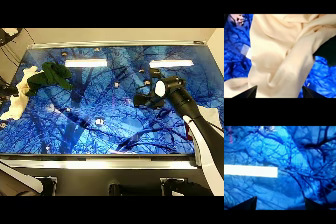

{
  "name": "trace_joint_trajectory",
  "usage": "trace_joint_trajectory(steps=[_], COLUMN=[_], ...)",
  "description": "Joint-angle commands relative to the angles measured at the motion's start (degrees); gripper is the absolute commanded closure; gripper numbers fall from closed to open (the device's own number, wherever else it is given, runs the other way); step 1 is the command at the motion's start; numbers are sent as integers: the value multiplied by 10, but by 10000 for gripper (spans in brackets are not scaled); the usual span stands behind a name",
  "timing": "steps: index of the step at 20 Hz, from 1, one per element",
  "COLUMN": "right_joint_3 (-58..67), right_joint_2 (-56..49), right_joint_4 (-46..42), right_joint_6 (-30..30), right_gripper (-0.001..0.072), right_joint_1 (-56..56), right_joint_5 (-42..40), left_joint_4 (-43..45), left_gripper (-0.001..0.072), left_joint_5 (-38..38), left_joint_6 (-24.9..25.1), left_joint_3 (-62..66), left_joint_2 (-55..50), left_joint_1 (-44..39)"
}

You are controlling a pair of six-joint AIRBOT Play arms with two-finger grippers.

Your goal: Fold the shirts.

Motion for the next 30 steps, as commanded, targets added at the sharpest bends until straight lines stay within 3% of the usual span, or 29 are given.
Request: trace_joint_trajectory(steps=[1, 9, 10, 11, 12, 15, 18, 20, 23, 27, 30], right_joint_3=[0, 0, 0, 0, 0, 0, 2, 7, 25, 35, 35], right_joint_2=[0, 0, 0, 0, 0, 0, 0, 1, 16, 85, 152], right_joint_4=[3, 44, 43, 43, 43, 39, 29, 17, -10, -40, -52], right_joint_6=[30, 58, 58, 58, 58, 57, 26, -6, -38, -39, -39], right_gripper=[39, 39, 39, 39, 39, 39, 39, 40, 39, 39, 39], right_joint_1=[0, 2, 2, 2, 2, 2, 2, 2, 2, 2, 2], right_joint_5=[7, 73, 78, 78, 78, 78, 94, 121, 161, 166, 170], left_joint_4=[23, -38, -39, -39, -39, -37, -28, -36, -67, -158, -202], left_gripper=[-13, -13, 133, 462, 679, 682, 681, 682, 682, 681, 681], left_joint_5=[14, 33, 33, 26, 16, 32, 98, 142, 178, 160, 69], left_joint_6=[28, 23, 23, 24, 24, -32, -167, -217, -210, -71, -7], left_joint_3=[2, 2, 2, 4, 9, 31, 31, 31, 31, 17, -17], left_joint_2=[-40, -86, -86, -84, -78, -37, 63, 143, 273, 408, 458], left_joint_1=[-2, 4, 5, 5, 5, 5, 7, -1, -41, -164, -308])
